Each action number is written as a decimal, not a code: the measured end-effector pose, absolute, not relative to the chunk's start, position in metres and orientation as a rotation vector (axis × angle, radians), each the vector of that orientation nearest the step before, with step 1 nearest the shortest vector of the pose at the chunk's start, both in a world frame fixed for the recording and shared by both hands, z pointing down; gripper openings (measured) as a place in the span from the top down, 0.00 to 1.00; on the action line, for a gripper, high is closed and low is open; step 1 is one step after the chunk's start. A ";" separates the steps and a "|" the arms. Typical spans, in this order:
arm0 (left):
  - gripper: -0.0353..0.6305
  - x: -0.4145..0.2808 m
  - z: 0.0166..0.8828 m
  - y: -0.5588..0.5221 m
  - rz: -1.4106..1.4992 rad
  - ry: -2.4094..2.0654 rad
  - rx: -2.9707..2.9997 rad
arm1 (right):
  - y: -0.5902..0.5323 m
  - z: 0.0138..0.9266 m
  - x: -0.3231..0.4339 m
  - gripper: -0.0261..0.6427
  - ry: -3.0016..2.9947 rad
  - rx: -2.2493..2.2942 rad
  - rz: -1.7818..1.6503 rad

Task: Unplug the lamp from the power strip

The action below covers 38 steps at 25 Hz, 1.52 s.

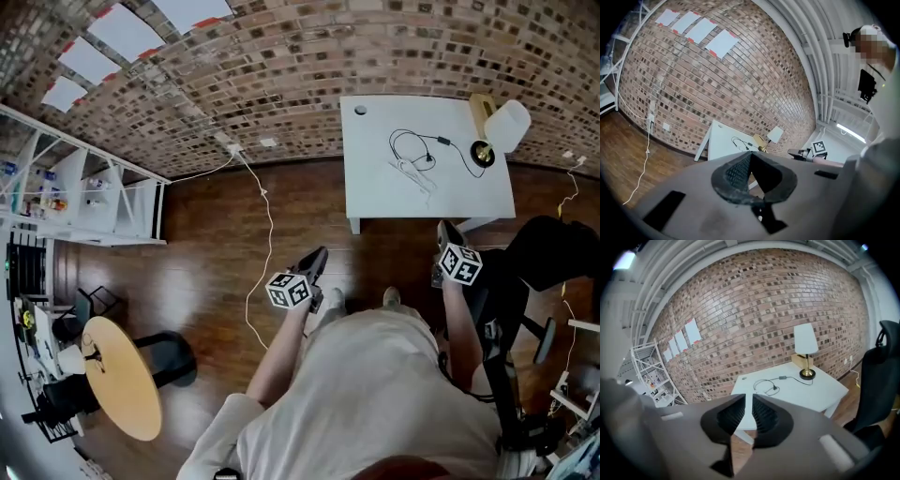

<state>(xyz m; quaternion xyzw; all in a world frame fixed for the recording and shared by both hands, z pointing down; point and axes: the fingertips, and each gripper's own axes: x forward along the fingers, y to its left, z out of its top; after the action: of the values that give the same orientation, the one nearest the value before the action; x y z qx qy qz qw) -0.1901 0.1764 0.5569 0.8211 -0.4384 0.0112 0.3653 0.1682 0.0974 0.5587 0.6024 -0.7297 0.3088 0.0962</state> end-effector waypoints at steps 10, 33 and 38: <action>0.94 -0.240 0.567 0.182 -0.047 -0.875 2.143 | 0.123 0.528 0.080 0.91 -2.227 1.726 0.734; 0.94 -0.097 0.553 0.202 0.222 -0.455 2.310 | 0.201 0.517 0.152 0.82 -2.265 1.822 0.726; 0.94 -0.078 0.543 0.206 0.226 -0.490 2.314 | 0.211 0.517 0.148 0.96 -2.276 1.682 0.572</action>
<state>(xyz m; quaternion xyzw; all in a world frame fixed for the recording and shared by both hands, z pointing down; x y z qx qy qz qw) -0.0779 0.2058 0.5430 0.9034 -0.1914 0.0881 0.3734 0.1476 0.2109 0.5170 0.5777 -0.7820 0.1966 0.1268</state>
